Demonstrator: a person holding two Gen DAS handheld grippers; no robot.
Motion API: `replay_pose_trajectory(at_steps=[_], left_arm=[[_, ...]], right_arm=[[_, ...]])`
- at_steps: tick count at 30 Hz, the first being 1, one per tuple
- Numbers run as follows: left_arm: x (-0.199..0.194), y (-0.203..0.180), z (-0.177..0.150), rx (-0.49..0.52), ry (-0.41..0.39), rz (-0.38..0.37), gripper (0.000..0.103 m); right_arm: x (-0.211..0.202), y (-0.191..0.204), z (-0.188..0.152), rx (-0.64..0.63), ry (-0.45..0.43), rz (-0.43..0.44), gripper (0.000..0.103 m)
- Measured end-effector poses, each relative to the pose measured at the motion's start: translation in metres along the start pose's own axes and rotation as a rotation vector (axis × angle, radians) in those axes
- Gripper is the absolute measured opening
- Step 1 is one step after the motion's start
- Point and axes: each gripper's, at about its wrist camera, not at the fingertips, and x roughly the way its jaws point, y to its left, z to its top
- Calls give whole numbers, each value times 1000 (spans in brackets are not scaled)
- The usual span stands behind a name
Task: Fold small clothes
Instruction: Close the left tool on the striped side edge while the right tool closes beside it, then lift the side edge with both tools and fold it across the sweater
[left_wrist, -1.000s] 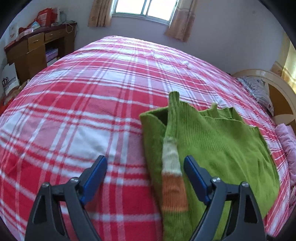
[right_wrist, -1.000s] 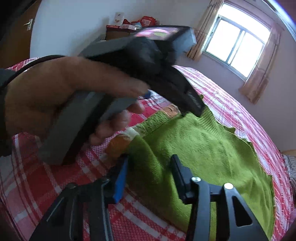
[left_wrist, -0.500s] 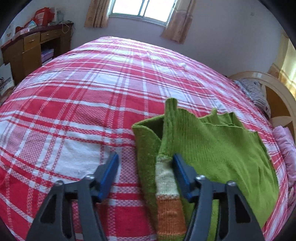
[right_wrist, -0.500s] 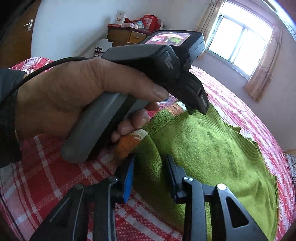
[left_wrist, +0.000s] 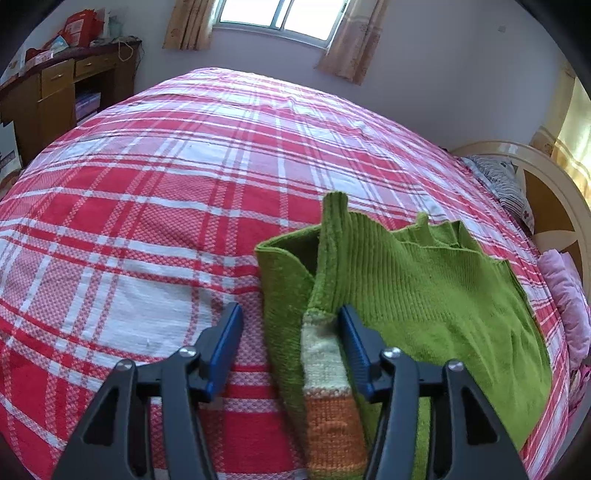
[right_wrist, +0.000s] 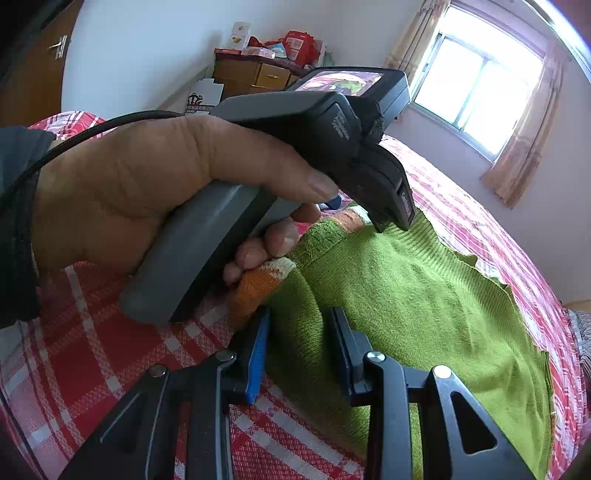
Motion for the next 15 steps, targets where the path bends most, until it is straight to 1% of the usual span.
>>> replay_pose_trajectory(at_steps=[2,3,4,5,7,9,10,11,13,15], left_arm=[[0,1,0,-2,2,-13,45],[0,1,0,-3,4,-29,36],[1,0,0,-3,7,-38,33],[1,1,0,-5,9,-40,32],[1,2,1,-16,14,-55,25],[1,5,2,-37,24,-71,21],[1,6,3,-45,31,-84,14],[2,6,3,-58,47,-108,15],[0,5,3,-73,45,-109,14],[-2,3,3,-75,43,-101,14]], right_arm=[[0,1,-1,1,-1,4,32],[0,0,-2,2,-2,5,31],[-1,1,-3,0,-4,4,29],[-1,1,-3,-4,-6,2,28],[-3,4,-4,-16,-11,-7,23],[-5,6,-4,-23,-15,-7,19],[-5,5,-4,-21,-14,0,18],[-5,3,-4,-11,-16,10,17],[-9,-5,-4,28,-28,37,12],[-12,-13,-5,66,-44,58,10]])
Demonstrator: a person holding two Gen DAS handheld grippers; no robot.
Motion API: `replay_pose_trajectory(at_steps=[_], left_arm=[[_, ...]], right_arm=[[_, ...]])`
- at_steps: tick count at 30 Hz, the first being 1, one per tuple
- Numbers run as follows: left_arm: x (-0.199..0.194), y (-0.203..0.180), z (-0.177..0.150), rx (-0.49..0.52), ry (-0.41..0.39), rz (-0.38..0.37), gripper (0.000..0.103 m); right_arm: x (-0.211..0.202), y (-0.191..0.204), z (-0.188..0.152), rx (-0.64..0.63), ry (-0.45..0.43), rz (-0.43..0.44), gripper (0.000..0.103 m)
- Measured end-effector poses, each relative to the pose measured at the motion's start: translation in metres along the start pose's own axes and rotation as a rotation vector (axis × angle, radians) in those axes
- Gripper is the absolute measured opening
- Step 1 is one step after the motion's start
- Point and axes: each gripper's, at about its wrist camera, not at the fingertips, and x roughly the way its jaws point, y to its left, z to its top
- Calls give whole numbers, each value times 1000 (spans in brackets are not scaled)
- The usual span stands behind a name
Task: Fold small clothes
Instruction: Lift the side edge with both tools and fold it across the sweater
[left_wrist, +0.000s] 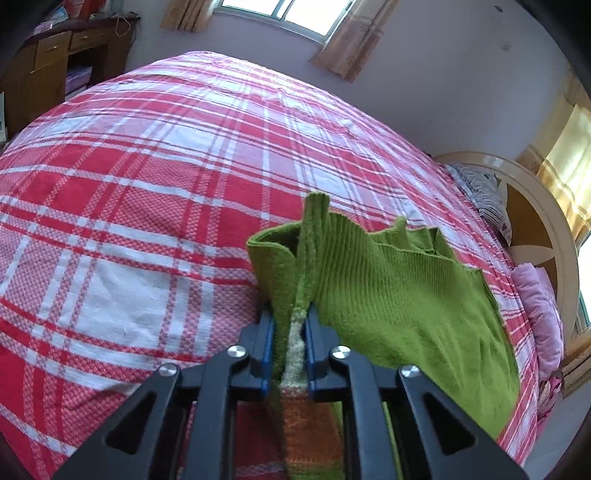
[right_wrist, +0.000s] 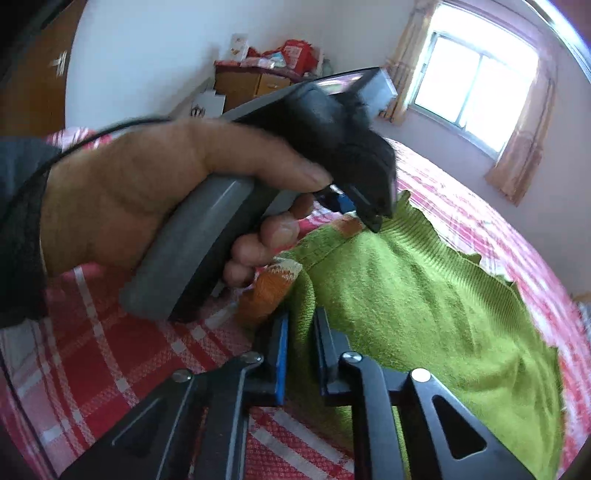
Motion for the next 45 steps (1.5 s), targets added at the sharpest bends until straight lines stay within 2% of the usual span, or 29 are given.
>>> replay_pose_trajectory(at_steps=[12,25,35,45], left_arm=[[-18,-12,6,-35,-24,-27,13],[-36,-67,22,-66,-73,-86,13],[-35,-131,29,13,-86,-114,13],[-17,-192,30,86,-59,-147,13]], right_arm=[[-27,-36,-6,183,-80,112,9],[-63,-114,-29,448,-175,220,6],[-94,-166,-61,632,-256,279,5],[-128,-209,-99,724,-302,260,5]])
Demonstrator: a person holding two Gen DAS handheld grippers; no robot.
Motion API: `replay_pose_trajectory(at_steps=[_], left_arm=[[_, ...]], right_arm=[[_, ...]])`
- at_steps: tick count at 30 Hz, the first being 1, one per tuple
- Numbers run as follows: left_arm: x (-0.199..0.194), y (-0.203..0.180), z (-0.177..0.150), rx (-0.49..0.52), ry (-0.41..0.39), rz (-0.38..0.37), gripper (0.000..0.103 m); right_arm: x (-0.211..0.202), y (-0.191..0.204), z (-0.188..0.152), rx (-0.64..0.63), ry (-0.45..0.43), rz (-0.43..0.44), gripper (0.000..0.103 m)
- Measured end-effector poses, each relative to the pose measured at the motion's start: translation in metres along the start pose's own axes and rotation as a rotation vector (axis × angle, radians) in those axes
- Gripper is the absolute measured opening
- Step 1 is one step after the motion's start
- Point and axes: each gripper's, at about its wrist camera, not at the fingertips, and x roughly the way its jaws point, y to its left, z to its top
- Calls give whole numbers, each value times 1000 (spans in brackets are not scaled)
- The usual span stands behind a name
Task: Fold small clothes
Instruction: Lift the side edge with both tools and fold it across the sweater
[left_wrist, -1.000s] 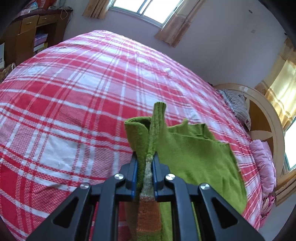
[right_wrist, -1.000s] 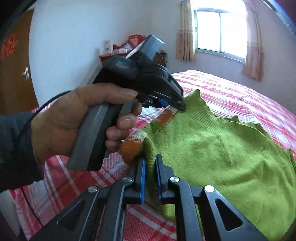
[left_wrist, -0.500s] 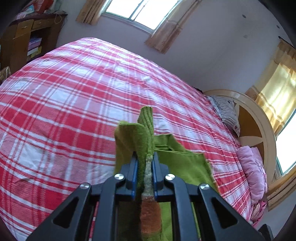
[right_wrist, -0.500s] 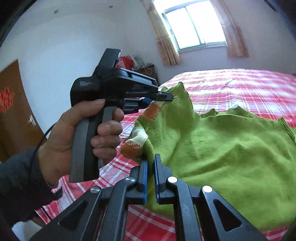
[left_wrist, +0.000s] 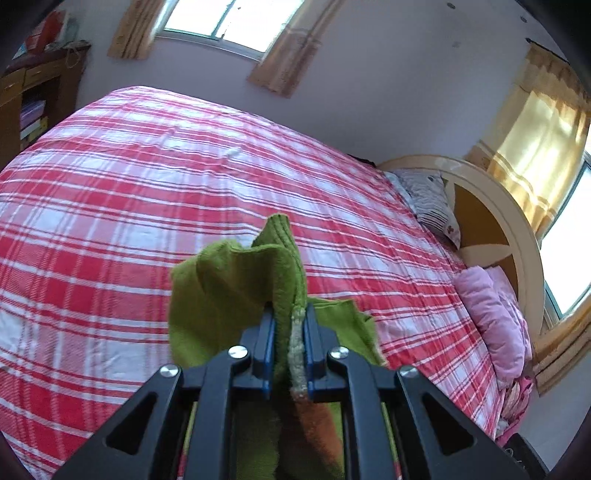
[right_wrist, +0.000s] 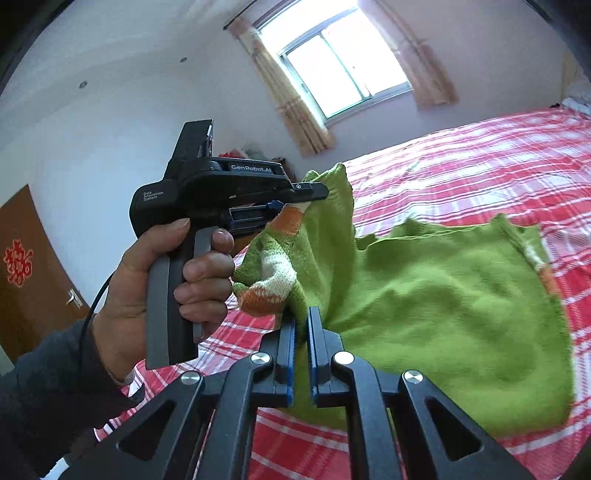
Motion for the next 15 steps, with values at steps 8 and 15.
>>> replay_pose_trajectory(at_steps=[8,15], left_arm=[[32,-52,-2,66,47,-39,13],[76,-86,-13,121,105,-44,13]], right_arm=[[-43,-38,1,66,-46,-25,5],[-73,-73,-3,127,-66,-76,5]])
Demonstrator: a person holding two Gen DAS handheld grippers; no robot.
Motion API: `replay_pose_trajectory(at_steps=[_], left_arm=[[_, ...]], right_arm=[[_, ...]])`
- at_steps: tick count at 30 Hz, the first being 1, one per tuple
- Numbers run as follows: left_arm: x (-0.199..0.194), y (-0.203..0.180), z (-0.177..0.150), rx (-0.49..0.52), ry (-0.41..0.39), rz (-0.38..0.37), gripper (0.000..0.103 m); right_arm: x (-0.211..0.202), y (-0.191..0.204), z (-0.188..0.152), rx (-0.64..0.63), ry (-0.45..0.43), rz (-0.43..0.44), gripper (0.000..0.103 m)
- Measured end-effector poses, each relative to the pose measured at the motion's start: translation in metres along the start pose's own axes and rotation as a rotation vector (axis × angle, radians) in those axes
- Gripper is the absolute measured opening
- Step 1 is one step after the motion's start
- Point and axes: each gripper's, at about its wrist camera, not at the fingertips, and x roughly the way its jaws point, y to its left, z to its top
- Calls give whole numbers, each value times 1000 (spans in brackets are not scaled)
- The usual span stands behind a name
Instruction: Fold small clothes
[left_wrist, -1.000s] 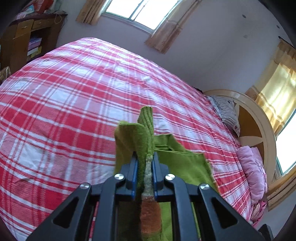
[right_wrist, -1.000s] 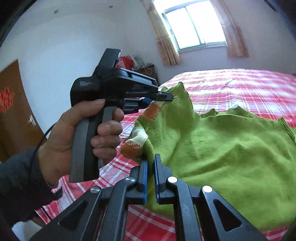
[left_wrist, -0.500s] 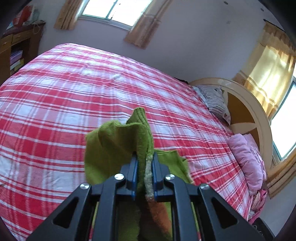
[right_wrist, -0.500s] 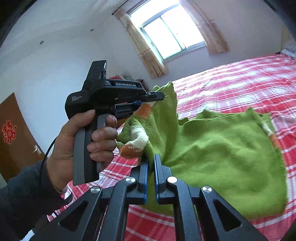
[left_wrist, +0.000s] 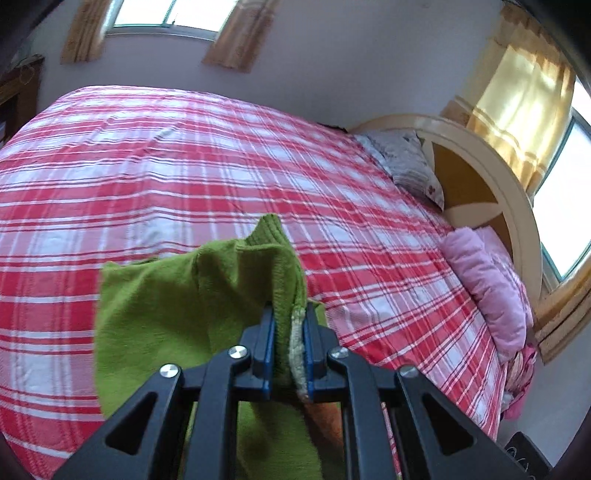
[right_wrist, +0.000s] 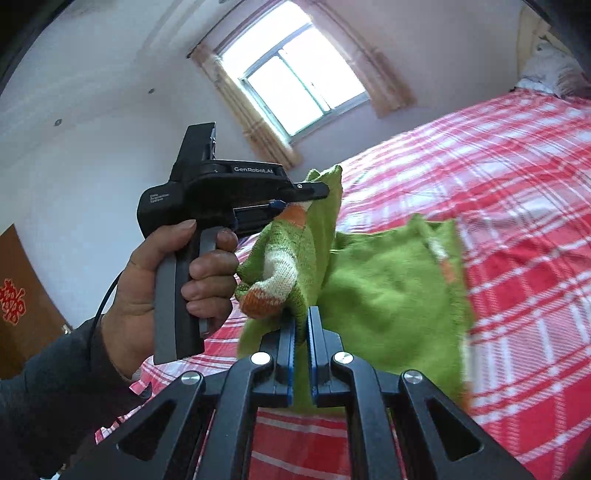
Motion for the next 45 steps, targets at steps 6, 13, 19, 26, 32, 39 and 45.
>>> replay_pose_trajectory(at_steps=[6,13,19,26,32,39,45], left_arm=[[37,-19,-9,37,60,5,13],[57,-29,-21,34,79,-4,16],[13,-29,-32,119,-11,22,47],[-44,12,-86,222,-124,202,75],[-42,47,-115,148,-87,218,76],[-47,49,-126,119,-107,142,79],[-46,54,-139,136,-92,76,99]], right_arm=[[-19,-34,-8,83,-4,-38,5],[-26,-71,-28,225,31,-78,4],[-37,-78,-44,244,61,-122,3],[-60,-53,-30,161,-40,-209,51],[-28,-9,11,-45,-23,-174,76],[21,-52,4,20,221,-304,0],[-13,-65,-9,49,160,-274,0]])
